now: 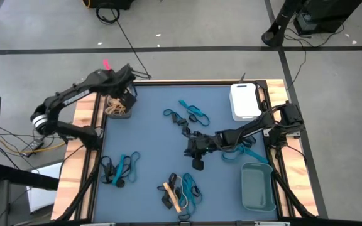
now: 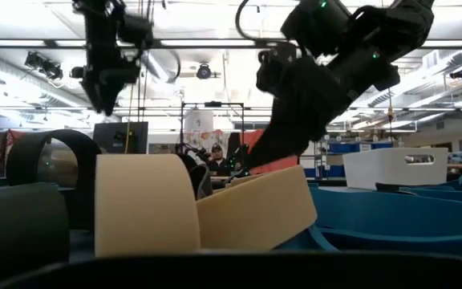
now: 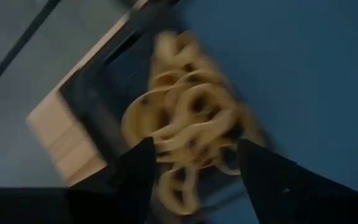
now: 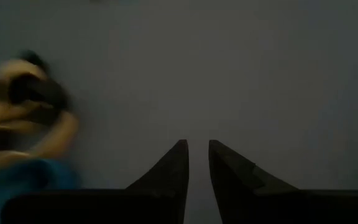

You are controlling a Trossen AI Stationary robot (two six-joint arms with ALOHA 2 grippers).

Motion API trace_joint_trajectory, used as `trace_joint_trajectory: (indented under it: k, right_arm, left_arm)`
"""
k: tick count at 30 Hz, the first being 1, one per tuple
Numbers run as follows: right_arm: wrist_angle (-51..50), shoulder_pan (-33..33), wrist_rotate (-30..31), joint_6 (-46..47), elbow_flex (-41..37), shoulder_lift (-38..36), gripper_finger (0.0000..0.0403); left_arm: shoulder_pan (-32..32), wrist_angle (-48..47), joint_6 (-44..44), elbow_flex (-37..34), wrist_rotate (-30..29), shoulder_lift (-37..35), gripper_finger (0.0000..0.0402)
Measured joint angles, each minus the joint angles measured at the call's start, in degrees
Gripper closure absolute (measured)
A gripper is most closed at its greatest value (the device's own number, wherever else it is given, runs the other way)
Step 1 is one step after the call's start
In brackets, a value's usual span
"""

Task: Sort rubber bands into baskets
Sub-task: Put the yellow rubber band into the black bin

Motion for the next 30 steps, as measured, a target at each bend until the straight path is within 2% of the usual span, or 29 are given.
trace_joint_trajectory:
  k: [4,7,10,13,16,19,21,25,30]
  right_arm:
    - [3.72,3.5,0.16,1.29,0.0,0.0,0.0327]
    - [5.92,6.45,3.02,1.22,0.0,0.0,0.0327]
    - [7.31,8.76,6.69,1.55,0.0,0.0,0.0327]
    - [7.98,9.91,8.53,2.73,0.0,0.0,0.0325]
    - [7.81,10.14,12.15,3.1,0.0,0.0,0.0315]
    - [6.94,9.56,16.22,3.86,0.0,0.0,0.0301]
    - [6.3,8.9,15.93,4.18,0.0,0.0,0.0292]
    - [5.72,8.3,11.67,7.3,0.0,0.0,0.0278]
    - [3.6,8.62,13.2,10.2,0.0,0.0,0.0275]
  left_arm:
    - [-11.52,6.03,-2.64,-4.32,4.96,-5.92,0.0192]
    - [-21.62,13.54,-5.94,-9.73,9.07,-9.21,0.02]
    - [-31.19,22.84,-10.23,-15.7,9.54,-10.39,0.0203]
    - [-39.46,35.6,-13.37,-22.47,9.55,-10.42,0.0204]
    - [-45.76,55.26,-14.16,-29.45,9.55,-8.72,0.0204]
    - [-49.86,73.71,-13.26,-34.89,10.06,-5.53,0.0204]
    - [-51.62,82.31,-13.05,-37.1,10.32,-2.89,0.0204]
    - [-53.71,88.34,-13.04,-37.77,10.32,3.26,0.0204]
    - [-55.11,93.9,-12.99,-36.21,10.38,12.54,0.0204]
